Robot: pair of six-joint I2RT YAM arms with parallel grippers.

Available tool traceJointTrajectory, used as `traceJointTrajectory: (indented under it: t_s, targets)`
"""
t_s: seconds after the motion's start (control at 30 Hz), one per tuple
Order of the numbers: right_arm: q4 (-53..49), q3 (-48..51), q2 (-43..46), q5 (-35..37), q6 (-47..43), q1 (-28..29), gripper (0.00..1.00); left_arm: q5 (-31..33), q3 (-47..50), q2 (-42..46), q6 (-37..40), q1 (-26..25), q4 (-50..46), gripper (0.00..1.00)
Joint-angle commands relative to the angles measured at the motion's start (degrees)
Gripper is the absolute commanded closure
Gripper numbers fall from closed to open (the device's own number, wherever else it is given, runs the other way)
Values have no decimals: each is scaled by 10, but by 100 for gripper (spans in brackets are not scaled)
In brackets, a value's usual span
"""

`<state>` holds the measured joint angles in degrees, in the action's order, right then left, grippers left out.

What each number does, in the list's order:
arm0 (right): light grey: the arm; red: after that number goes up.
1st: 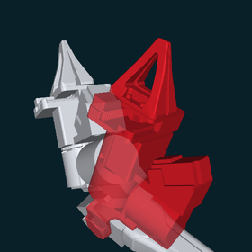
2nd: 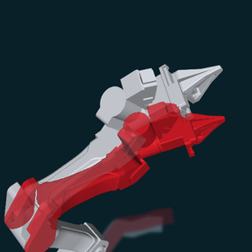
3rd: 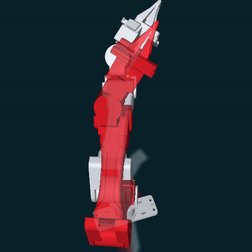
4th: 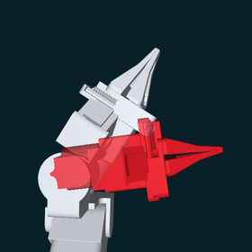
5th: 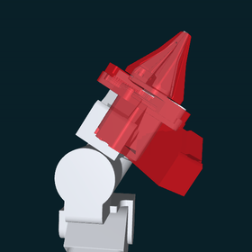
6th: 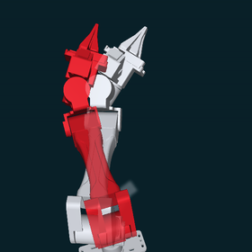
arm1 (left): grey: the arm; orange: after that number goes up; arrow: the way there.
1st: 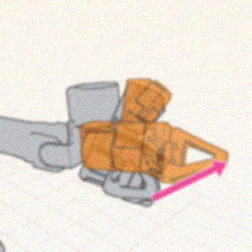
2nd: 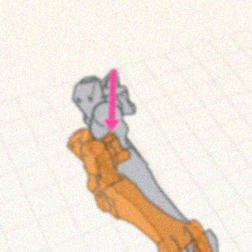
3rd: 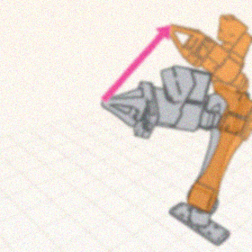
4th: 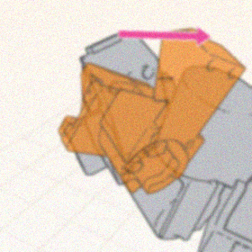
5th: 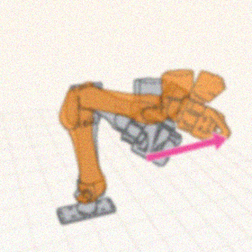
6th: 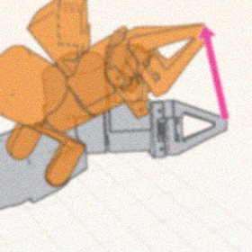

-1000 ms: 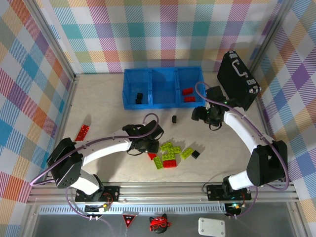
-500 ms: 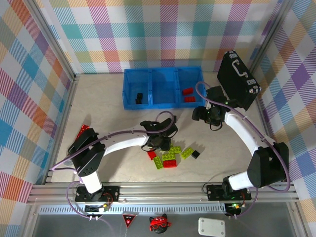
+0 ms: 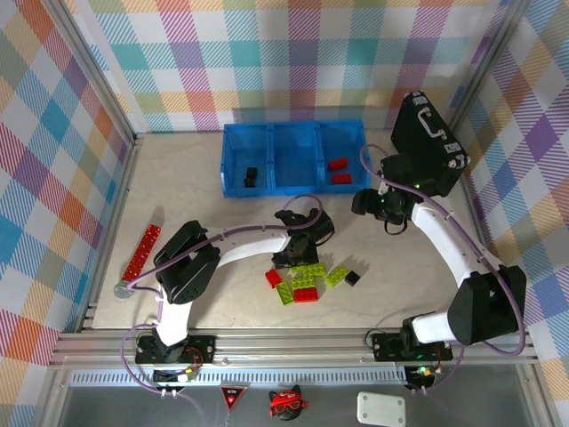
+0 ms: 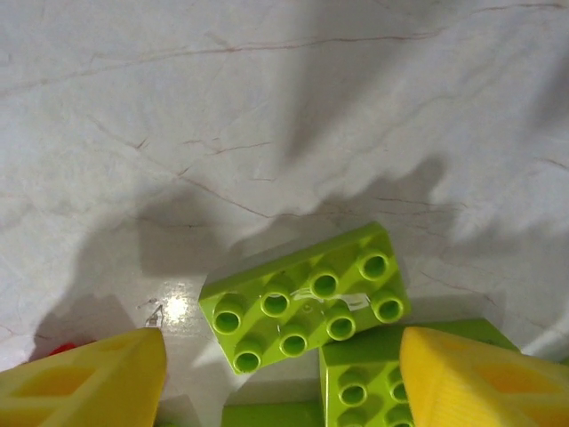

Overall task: Sort the legos into containers by color
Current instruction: Pick up the lego from the middle-left of the table.

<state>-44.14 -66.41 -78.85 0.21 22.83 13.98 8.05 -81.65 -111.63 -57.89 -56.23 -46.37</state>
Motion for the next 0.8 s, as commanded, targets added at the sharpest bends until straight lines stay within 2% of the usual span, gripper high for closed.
traceJointTrajectory:
  t_s: [0.0,0.23,0.43,0.77]
  targets:
    - [5,-3,21,-15,-20,-12,24,-3,-10,-10,-55,-4,-20,24]
    - [10,8,26,-34,-35,-38,24,-34,-6,-26,-88,4,22,19]
    - [13,13,30,-45,-38,-53,24,-52,-14,-48,-106,7,25,18]
    - [18,19,31,-53,-39,-60,24,-60,2,-48,-122,15,32,31]
